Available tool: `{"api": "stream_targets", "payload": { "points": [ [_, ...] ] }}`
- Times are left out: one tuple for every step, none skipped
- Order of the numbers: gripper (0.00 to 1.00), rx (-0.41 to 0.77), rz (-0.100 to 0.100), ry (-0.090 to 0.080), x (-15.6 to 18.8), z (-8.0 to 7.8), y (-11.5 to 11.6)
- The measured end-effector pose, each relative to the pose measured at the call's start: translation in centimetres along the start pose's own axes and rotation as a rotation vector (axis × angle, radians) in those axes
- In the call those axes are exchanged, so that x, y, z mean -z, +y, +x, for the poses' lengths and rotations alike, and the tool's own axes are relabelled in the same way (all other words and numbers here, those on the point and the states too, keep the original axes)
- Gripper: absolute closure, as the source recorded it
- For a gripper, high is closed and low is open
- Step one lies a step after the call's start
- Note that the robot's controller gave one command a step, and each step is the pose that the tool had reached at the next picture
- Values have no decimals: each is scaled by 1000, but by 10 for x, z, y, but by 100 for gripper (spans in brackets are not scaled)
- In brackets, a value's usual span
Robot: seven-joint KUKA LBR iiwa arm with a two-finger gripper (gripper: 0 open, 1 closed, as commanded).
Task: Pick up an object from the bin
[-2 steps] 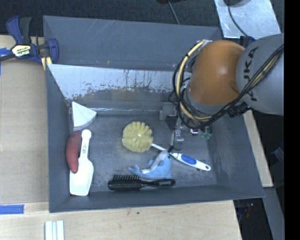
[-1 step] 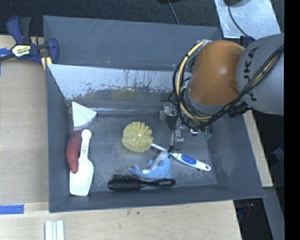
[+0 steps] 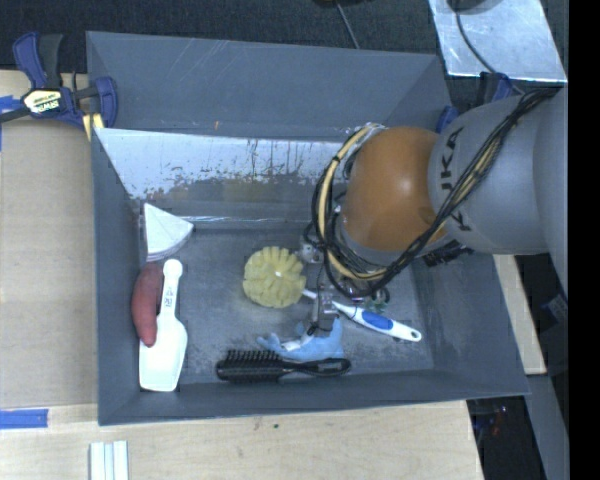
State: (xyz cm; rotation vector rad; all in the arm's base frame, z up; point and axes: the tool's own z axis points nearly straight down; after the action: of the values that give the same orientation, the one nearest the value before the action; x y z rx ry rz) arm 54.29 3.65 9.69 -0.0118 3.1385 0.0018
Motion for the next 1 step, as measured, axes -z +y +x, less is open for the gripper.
{"api": "stream_targets", "payload": {
  "points": [
    [100,131,2,-15,-18,-15,5]
  ]
}}
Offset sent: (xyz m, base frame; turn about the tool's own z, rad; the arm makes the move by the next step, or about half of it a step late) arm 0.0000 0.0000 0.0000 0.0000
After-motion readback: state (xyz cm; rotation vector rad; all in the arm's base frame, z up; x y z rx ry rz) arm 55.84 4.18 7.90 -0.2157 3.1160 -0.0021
